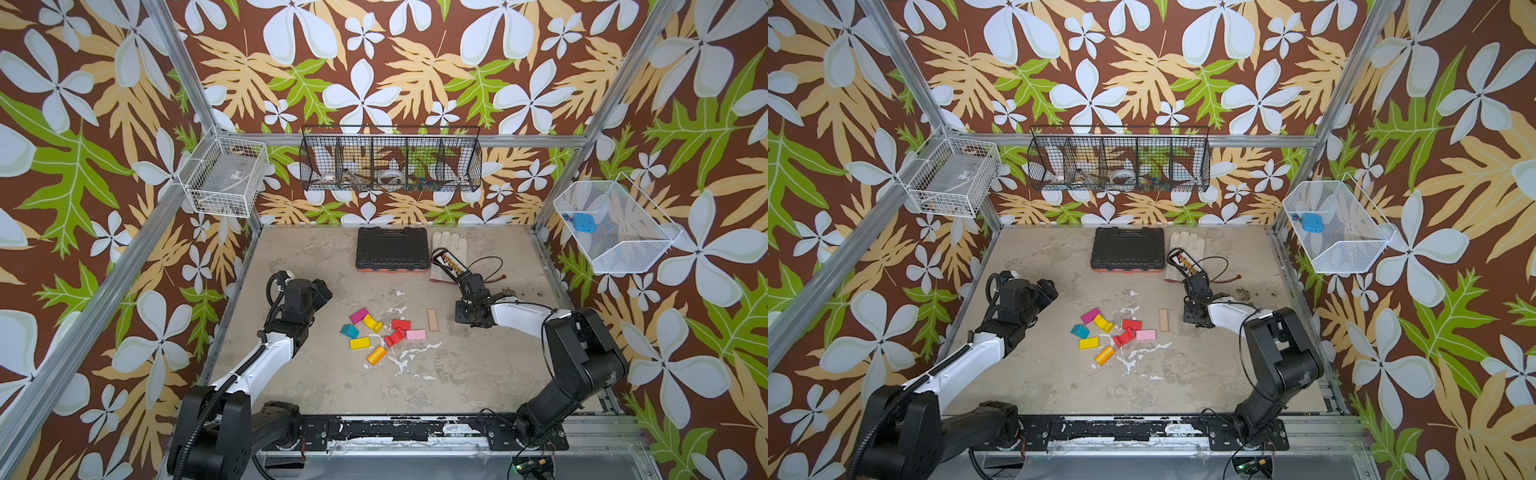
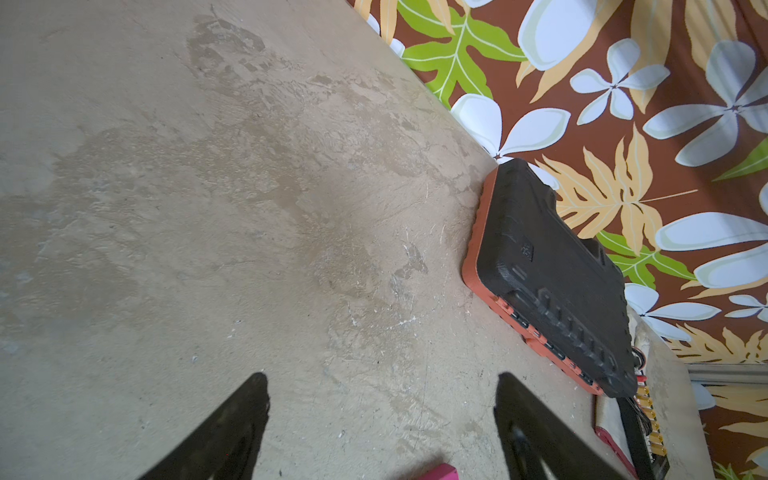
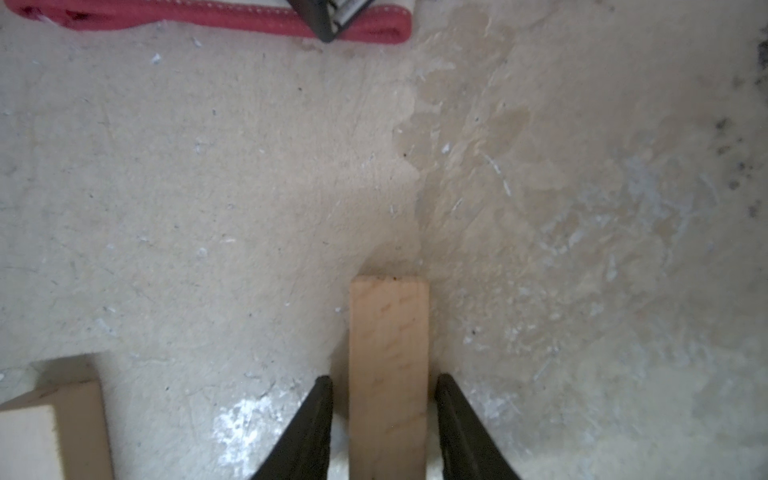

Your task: Build the wood block tower

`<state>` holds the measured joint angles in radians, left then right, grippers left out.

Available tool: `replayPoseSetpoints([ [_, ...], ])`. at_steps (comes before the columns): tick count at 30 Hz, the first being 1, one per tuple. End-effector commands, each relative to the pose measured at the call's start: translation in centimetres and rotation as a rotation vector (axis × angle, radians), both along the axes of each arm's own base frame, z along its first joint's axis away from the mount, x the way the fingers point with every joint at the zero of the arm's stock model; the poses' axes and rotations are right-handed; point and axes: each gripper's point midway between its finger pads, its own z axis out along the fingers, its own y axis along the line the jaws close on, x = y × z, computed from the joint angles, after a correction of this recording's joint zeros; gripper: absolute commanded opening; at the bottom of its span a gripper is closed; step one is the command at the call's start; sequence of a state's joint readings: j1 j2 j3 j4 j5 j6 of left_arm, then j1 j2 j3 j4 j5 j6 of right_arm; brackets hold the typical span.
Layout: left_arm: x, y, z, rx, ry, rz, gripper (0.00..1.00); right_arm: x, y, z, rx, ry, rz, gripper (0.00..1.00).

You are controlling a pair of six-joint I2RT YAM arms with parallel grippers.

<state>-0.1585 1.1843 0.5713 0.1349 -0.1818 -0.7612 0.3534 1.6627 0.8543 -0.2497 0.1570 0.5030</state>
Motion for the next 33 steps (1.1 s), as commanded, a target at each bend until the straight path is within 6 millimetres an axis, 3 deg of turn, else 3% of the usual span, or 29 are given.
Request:
replayPoseSetpoints([
  [1,0.1,0.0,0.4,0.0,-0.007,0.003,0.86,-1.1,-0.4,-0.1,-0.01,0.032,-0.014,0.46],
  [7,0.1,0.1,0.5,0.001,-0.008,0.003,0.86,-1.0,-0.6,2.8,0.005,-0.069,-0.019,0.61],
  [10,0.1,0.0,0.4,-0.002,-0.006,0.001,0.86,-1.1,1.1,4.7,0.024,-0.147,0.036,0.71],
  [14,0.1,0.0,0.5,-0.003,-0.008,0.001,0.86,-1.8,5.0,6.2,0.003,-0.218,0.15,0.8],
  [17,0.1,0.0,0.4,-0.003,-0.005,0.002,0.86,-2.0,7.2,5.7,-0.018,-0.202,0.207,0.79],
  [22,0.1,0.0,0.5,-0.001,-0.007,0.004,0.86,-2.2,9.0,3.4,-0.013,-0.119,0.257,0.76],
  [33,0.1,0.1,0.5,0.001,-0.007,0.005,0.86,-2.3,9.6,1.7,-0.018,-0.061,0.276,0.71],
])
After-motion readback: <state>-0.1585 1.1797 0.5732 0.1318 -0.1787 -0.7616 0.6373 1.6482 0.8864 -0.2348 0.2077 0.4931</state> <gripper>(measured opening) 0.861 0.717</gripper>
